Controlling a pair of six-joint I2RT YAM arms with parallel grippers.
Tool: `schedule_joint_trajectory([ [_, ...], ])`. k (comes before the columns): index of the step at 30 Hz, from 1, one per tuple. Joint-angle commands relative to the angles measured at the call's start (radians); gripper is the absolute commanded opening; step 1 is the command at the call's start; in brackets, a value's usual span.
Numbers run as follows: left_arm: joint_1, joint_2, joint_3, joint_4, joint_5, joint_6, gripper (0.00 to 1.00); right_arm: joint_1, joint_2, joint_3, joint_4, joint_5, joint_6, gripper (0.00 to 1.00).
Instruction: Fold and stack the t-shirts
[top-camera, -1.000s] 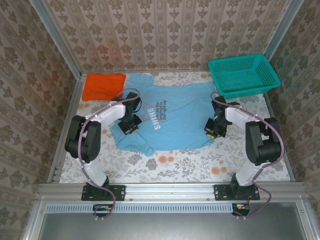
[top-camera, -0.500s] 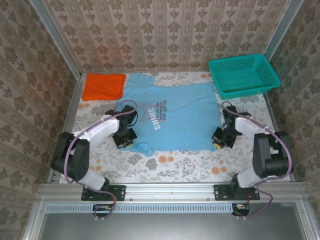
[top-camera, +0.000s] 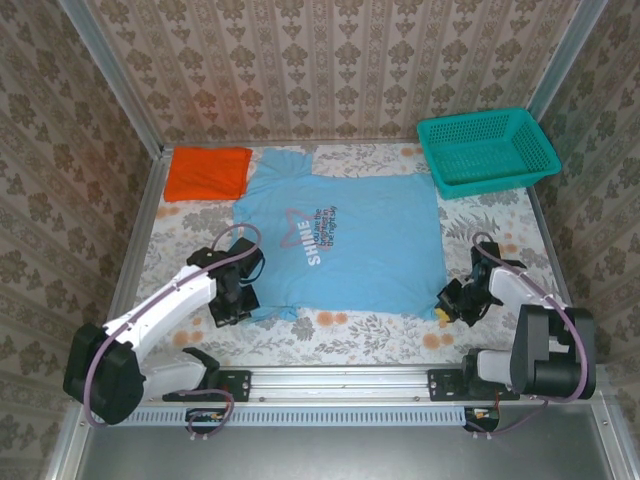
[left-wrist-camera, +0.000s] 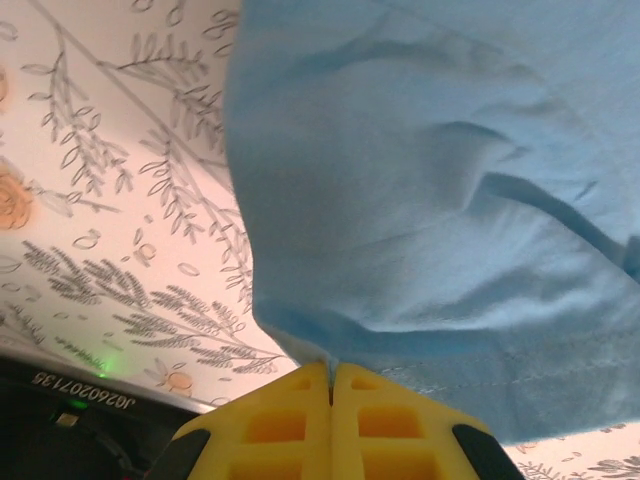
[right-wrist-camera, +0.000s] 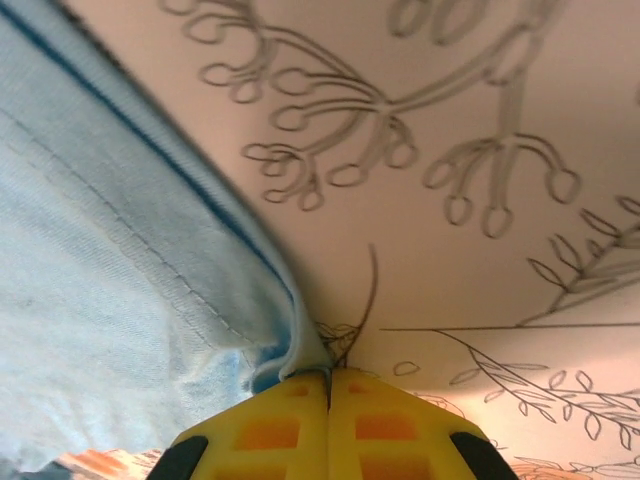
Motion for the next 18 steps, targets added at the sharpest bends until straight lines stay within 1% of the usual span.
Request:
schedule_joint_trajectory([
  [1, -0.004, -0.005, -0.013, -0.066, -0.026, -0.027, 0.0, -0.053, -0.038, -0.043, -0.016, -0.013, 0.05, 0.0],
  [6, -0.004, -0.025, -0.018, -0.122, -0.053, -0.024, 0.0, -0.11, -0.069, -0.053, -0.034, -0.022, 0.033, 0.0],
  [13, -0.003, -0.1, -0.026, -0.175, -0.098, -0.011, 0.0, -0.118, -0.075, -0.031, -0.059, -0.007, 0.004, 0.0],
  [15, 0.001, -0.093, 0.001, -0.175, -0.104, 0.025, 0.0, -0.117, -0.083, -0.009, -0.073, -0.004, -0.01, 0.0],
  [18, 0.009, -0.047, 0.092, -0.179, -0.125, 0.1, 0.0, -0.116, -0.071, 0.055, -0.104, 0.001, -0.033, 0.0],
])
